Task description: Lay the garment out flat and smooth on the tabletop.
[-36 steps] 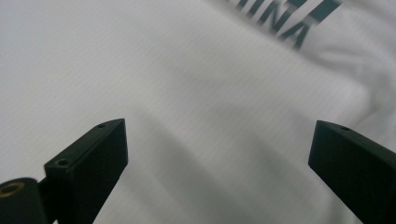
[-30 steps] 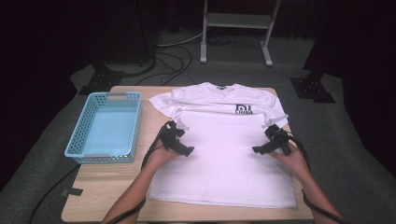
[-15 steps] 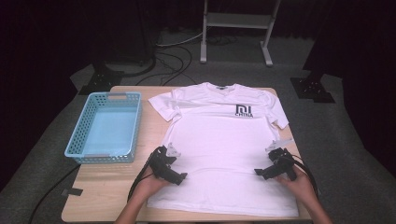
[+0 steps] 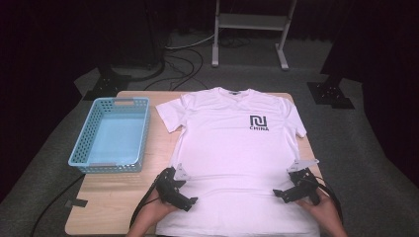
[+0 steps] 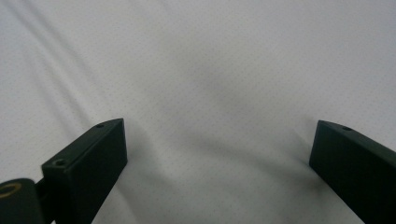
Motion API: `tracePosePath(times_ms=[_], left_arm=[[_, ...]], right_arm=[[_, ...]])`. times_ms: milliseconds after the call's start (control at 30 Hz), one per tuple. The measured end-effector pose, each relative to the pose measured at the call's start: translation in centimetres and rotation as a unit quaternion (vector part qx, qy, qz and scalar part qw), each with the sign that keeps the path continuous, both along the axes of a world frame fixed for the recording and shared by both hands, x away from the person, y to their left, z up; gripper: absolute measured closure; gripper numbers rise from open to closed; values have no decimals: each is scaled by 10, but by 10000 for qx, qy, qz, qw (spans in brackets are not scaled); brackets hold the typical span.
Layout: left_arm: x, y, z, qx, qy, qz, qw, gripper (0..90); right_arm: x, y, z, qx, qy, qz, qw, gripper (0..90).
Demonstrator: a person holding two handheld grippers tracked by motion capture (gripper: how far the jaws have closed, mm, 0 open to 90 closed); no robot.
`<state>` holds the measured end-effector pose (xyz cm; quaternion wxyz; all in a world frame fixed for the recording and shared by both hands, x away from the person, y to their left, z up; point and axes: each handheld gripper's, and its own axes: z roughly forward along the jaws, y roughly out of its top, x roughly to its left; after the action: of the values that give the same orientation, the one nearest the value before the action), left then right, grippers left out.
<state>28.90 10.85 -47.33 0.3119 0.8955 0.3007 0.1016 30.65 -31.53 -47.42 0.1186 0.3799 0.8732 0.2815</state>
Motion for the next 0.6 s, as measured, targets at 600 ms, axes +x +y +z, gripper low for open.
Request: tracePosePath(times_ms=[600], left_arm=[[-21,12,1,-145,-95,-4,9998,17]], right_arm=[[-13,-1,1,29,-11,114,9999,40]])
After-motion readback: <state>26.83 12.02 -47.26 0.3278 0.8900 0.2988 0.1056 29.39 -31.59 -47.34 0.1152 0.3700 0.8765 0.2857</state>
